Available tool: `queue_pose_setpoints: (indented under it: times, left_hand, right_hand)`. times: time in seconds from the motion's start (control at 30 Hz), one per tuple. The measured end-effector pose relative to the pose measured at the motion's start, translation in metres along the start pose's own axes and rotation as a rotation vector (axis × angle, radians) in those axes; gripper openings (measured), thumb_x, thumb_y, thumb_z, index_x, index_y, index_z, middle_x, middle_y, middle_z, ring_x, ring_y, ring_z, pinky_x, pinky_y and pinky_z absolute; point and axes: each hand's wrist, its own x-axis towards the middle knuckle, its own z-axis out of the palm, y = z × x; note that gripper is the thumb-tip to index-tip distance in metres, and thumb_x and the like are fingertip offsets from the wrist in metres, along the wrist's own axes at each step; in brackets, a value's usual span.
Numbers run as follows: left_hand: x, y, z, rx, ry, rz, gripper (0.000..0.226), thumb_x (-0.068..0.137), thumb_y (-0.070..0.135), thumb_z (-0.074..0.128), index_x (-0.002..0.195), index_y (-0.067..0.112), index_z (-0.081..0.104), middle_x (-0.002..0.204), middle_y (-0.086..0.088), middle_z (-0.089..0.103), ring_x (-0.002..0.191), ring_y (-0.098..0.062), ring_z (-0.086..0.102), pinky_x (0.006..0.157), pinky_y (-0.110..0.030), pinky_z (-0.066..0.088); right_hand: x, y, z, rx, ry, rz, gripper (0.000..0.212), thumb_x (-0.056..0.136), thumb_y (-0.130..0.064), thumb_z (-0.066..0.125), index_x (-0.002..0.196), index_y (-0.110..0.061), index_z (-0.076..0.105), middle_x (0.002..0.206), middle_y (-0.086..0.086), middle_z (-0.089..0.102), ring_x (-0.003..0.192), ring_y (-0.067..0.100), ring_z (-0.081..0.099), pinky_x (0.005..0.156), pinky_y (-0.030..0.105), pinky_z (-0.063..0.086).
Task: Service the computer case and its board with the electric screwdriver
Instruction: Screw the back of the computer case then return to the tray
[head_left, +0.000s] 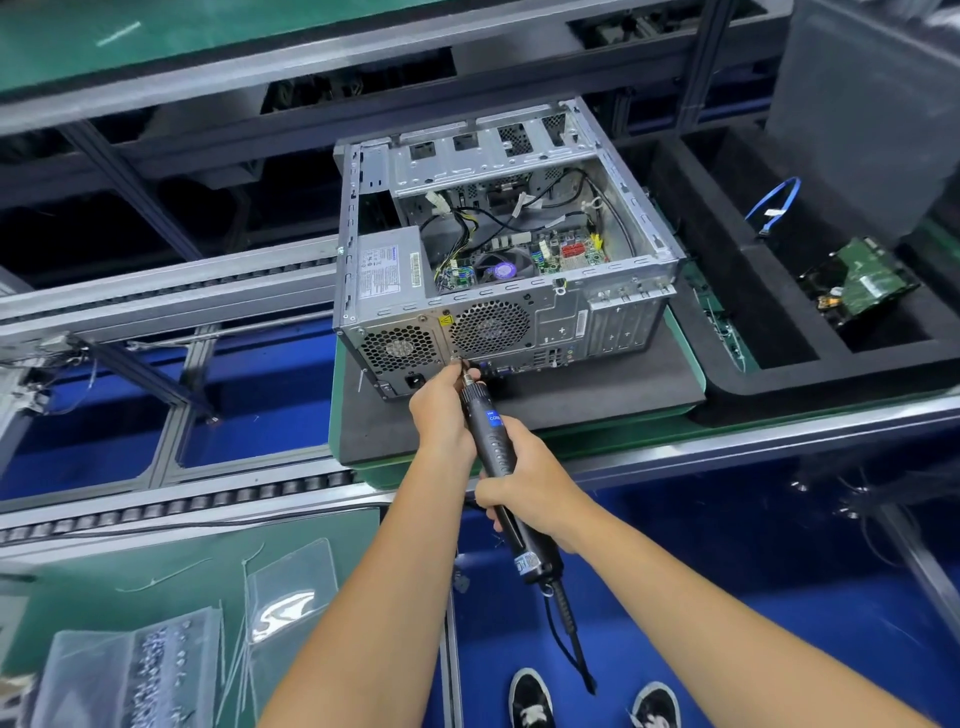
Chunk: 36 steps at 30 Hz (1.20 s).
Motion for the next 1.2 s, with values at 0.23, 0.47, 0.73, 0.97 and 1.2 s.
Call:
queue_pose_setpoints:
  times: [0.23,0.47,0.73,0.97,1.2]
  left_hand:
    - [-0.001,0.002,-0.001,0.035,0.018,-0.013,0.015,0.088,0.007,0.050,0.079,0.007,0.062,0.067,-0.007,0.065,0.052,-0.014,0.052,0.047,-0.020,0.042]
    - [-0.001,0.004,-0.003,0.045,-0.015,-0.030,0.010,0.087,0.008,0.053,0.082,0.006,0.062,0.068,-0.007,0.066,0.056,-0.017,0.054,0.048,-0.022,0.044]
    - [-0.002,0.006,-0.001,-0.036,-0.051,-0.027,0.002,0.084,0.000,0.063,0.084,0.002,0.064,0.064,-0.008,0.061,0.052,-0.015,0.056,0.053,-0.023,0.051]
    - [-0.002,0.007,0.002,-0.054,-0.008,-0.013,0.004,0.082,-0.005,0.063,0.083,-0.002,0.063,0.065,-0.011,0.060,0.051,-0.016,0.056,0.053,-0.025,0.052]
    - [-0.001,0.008,0.005,-0.013,0.040,-0.002,0.005,0.082,-0.005,0.060,0.080,-0.001,0.062,0.063,-0.012,0.061,0.048,-0.017,0.056,0.050,-0.024,0.052]
  right_hand:
    - [0.000,0.000,0.002,-0.004,-0.005,-0.005,0.065,0.074,0.004,0.067,0.126,-0.028,0.043,0.089,0.009,0.058,0.053,0.008,0.062,0.054,0.028,0.054]
    - [0.000,-0.002,0.005,-0.009,0.006,0.002,0.063,0.072,0.000,0.068,0.120,-0.032,0.042,0.089,0.009,0.057,0.057,0.010,0.061,0.055,0.028,0.054]
    - [-0.001,-0.003,0.004,-0.066,0.022,0.024,0.069,0.069,-0.002,0.070,0.124,-0.032,0.041,0.096,0.010,0.057,0.073,0.021,0.060,0.062,0.032,0.056]
    - [-0.004,-0.006,-0.001,-0.124,0.021,0.035,0.073,0.070,-0.001,0.069,0.132,-0.027,0.040,0.099,0.013,0.056,0.079,0.025,0.057,0.071,0.040,0.056]
    - [-0.005,-0.007,-0.007,-0.141,0.011,0.049,0.075,0.071,-0.002,0.069,0.135,-0.028,0.039,0.097,0.011,0.058,0.074,0.022,0.057,0.065,0.034,0.055]
